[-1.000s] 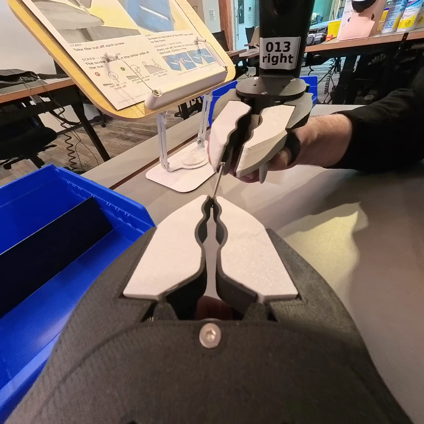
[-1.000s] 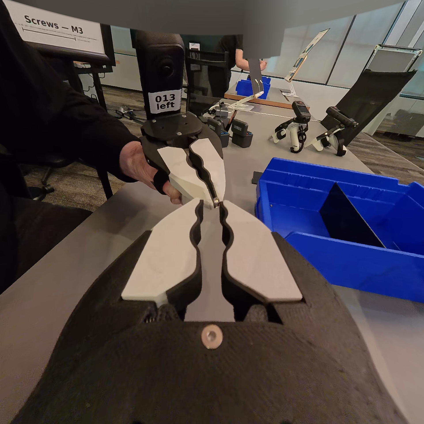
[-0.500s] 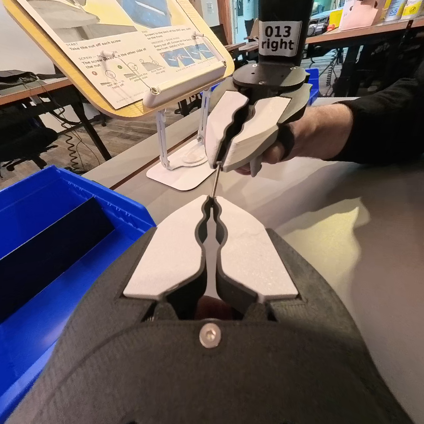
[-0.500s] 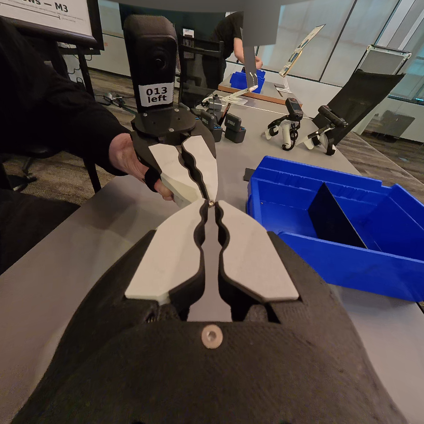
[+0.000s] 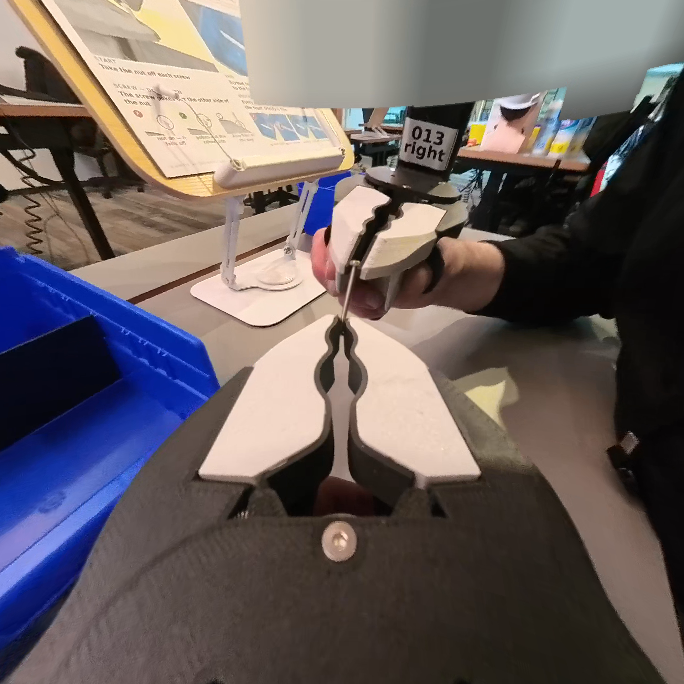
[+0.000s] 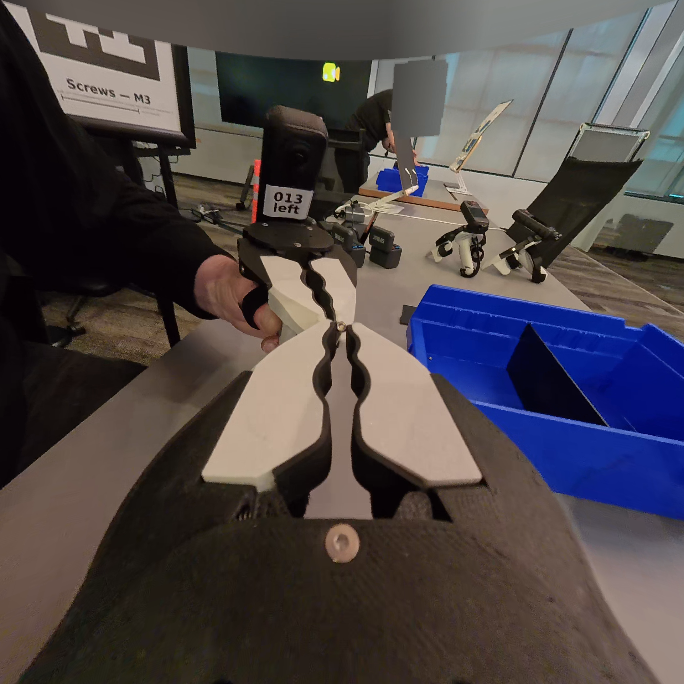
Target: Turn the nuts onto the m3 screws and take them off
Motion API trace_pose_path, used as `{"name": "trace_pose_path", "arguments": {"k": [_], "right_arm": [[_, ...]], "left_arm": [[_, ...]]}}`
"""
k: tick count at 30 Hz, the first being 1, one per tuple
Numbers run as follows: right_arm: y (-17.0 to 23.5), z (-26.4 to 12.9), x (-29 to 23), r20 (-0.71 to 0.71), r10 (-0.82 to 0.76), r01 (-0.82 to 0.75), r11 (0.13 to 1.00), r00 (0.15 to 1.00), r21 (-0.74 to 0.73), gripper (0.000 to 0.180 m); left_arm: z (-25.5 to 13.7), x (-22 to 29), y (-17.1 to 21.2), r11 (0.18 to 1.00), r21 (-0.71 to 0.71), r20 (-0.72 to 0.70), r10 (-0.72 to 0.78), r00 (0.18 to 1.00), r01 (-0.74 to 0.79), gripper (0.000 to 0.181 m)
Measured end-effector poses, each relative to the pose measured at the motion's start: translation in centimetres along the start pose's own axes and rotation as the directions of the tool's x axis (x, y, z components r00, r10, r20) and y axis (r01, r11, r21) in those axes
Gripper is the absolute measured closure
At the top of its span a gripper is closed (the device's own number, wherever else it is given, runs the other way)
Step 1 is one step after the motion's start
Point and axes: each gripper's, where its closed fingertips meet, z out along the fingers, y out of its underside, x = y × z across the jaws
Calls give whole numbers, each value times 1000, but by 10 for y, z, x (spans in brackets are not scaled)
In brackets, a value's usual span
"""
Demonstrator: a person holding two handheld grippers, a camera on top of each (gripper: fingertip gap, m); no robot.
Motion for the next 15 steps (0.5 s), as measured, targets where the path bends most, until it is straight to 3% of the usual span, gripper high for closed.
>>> {"name": "trace_pose_path", "arguments": {"k": [6,15], "right_arm": [[0,1,0,5,7,-7,1000,1000,-16,175],[9,0,3,-18,14,-15,995,1000,-98,175]], "left_arm": [[0,0,0,1000,-4,3,12,1000,-12,180],[0,-7,6,977,-120,83,185,979,-175,180]]}}
